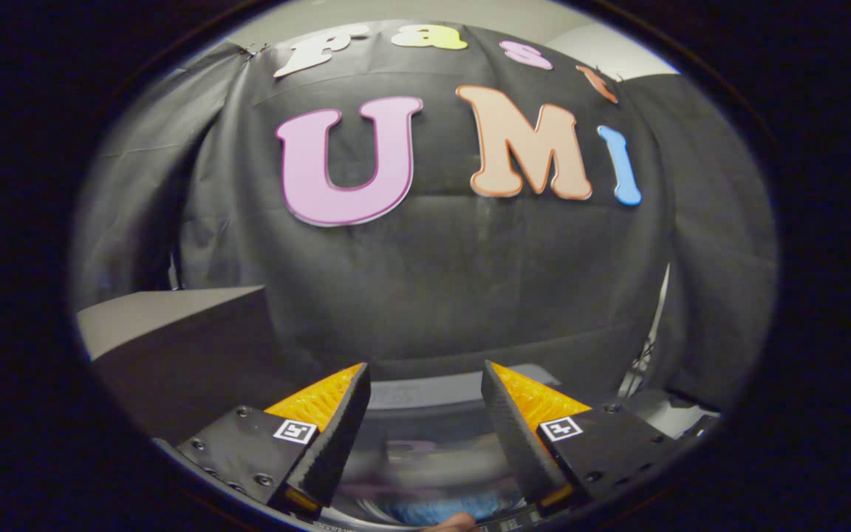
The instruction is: Put the clothes into the washing machine and then close the washing machine lid.
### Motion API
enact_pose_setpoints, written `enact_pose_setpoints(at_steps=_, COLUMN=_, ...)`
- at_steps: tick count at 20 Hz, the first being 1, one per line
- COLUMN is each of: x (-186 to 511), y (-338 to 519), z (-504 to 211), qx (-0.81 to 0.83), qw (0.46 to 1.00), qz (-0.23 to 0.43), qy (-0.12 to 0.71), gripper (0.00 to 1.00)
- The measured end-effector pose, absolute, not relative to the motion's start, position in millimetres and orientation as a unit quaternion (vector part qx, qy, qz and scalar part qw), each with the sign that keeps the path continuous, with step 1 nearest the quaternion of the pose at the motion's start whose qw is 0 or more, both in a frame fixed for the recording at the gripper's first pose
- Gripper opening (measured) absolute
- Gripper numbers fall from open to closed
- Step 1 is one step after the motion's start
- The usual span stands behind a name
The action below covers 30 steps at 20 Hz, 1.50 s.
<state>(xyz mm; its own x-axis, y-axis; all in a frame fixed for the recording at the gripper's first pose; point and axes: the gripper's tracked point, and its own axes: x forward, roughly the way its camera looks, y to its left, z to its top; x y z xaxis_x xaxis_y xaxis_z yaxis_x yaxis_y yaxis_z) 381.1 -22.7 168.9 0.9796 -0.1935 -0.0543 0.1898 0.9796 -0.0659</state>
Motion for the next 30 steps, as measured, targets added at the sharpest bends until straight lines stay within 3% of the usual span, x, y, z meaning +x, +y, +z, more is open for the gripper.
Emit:
enact_pose_setpoints(at_steps=9, x=367, y=-12, z=173, qx=-0.04, qw=0.994, qz=-0.092, qy=0.038, gripper=0.94)
enact_pose_setpoints(at_steps=22, x=265, y=-38, z=76, qx=-0.019, qw=0.996, qz=-0.066, qy=0.061, gripper=0.94)
enact_pose_setpoints(at_steps=30, x=221, y=-22, z=65, qx=-0.084, qw=0.995, qz=-0.029, qy=0.042, gripper=0.95)
